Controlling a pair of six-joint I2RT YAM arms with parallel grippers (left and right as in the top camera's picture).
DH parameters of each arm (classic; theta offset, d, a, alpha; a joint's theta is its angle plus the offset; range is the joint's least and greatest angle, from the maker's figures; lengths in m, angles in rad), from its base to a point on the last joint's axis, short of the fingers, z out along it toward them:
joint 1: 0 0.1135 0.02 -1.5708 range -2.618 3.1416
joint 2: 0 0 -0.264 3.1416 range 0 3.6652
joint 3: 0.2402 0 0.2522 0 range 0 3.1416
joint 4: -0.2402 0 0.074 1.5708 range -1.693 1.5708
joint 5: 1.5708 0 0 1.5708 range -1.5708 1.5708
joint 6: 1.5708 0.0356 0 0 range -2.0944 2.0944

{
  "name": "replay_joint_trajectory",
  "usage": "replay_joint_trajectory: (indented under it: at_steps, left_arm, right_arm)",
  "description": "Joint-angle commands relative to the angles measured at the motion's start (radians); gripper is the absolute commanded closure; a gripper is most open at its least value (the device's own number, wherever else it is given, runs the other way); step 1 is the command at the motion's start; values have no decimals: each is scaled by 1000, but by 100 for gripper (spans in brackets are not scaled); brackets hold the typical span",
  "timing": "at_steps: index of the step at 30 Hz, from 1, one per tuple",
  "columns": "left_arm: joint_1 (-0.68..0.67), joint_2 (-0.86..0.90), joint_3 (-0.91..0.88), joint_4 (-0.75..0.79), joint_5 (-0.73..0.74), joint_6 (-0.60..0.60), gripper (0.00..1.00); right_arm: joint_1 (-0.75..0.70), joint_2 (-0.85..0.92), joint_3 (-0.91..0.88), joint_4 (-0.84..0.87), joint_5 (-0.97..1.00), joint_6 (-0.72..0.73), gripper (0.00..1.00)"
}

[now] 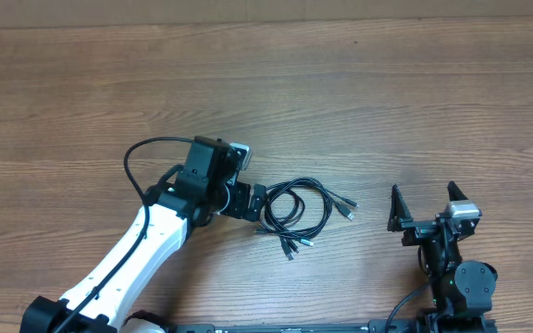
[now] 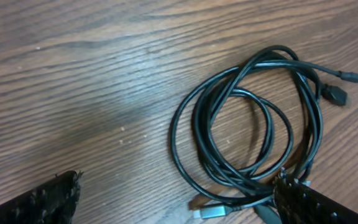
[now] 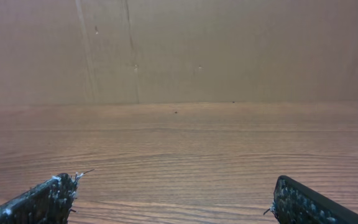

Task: Untangle cables
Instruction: 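Lower the open left gripper over the cable loops and close on them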

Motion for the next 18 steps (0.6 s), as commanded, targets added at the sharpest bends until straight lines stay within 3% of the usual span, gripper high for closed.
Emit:
replay_joint_trajectory:
  at_steps: [1,5,10,18]
  left_arm:
    - [-32,8,22,-9,12,-20,0]
    - [-71,8,22,-25,-20,-58,0]
    - [-119,8,22,-59,-199,-161,0]
    - [-122,52,22,-40,-224,-193,0]
  right_arm:
    - [5,-10,-10,5,13,6,0]
    - [5,-10,-10,5,13,6,0]
    - [5,-10,-10,5,13,6,0]
    - [5,-10,-10,5,13,6,0]
